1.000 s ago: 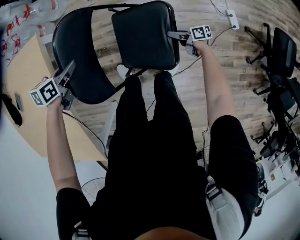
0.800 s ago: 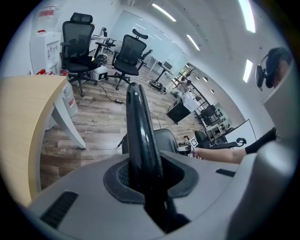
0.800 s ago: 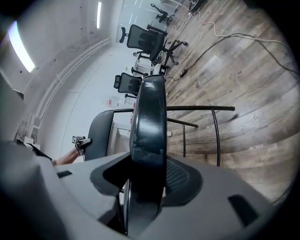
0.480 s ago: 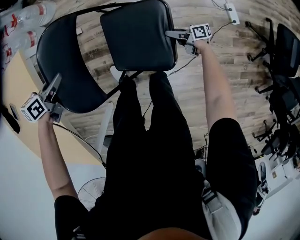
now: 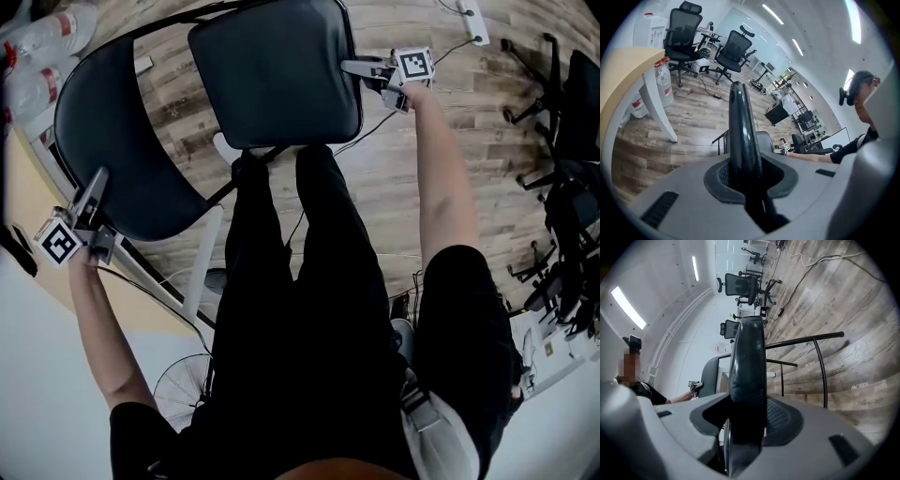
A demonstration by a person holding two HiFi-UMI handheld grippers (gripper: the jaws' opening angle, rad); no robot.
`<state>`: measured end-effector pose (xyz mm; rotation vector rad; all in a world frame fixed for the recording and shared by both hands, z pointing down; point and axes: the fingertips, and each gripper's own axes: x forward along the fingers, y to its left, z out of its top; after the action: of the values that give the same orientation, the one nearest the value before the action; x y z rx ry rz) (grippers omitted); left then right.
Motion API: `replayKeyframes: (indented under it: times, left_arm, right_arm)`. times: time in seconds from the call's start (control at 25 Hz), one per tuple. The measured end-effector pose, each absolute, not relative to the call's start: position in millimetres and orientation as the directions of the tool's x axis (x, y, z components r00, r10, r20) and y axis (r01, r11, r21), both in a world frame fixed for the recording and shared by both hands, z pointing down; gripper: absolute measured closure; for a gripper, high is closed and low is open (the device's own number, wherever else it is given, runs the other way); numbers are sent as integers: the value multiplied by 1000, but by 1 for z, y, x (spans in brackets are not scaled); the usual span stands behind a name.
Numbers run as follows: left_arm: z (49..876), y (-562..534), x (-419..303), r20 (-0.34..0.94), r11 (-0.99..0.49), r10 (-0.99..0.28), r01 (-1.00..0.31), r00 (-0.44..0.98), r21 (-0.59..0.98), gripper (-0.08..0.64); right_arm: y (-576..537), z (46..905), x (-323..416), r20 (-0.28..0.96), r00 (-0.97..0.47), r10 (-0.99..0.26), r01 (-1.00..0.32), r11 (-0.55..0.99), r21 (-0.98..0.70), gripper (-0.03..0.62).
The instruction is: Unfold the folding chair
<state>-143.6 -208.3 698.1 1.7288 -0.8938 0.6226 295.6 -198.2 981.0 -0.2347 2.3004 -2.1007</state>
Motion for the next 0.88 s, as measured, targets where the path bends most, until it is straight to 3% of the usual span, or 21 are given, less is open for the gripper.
replayKeyframes:
  times: [0.52, 0.88]
  left_arm:
    - [717, -206, -96, 749, -207, -280, -800, 600, 563, 500]
    - [720, -199, -70, 770, -161, -290, -822, 569, 546, 503]
  right_arm:
    - [-196, 1031, 337, 34, -995, -89, -41, 76, -996, 390]
    - [-194, 1053, 349, 65, -994, -85, -71, 70, -995, 377]
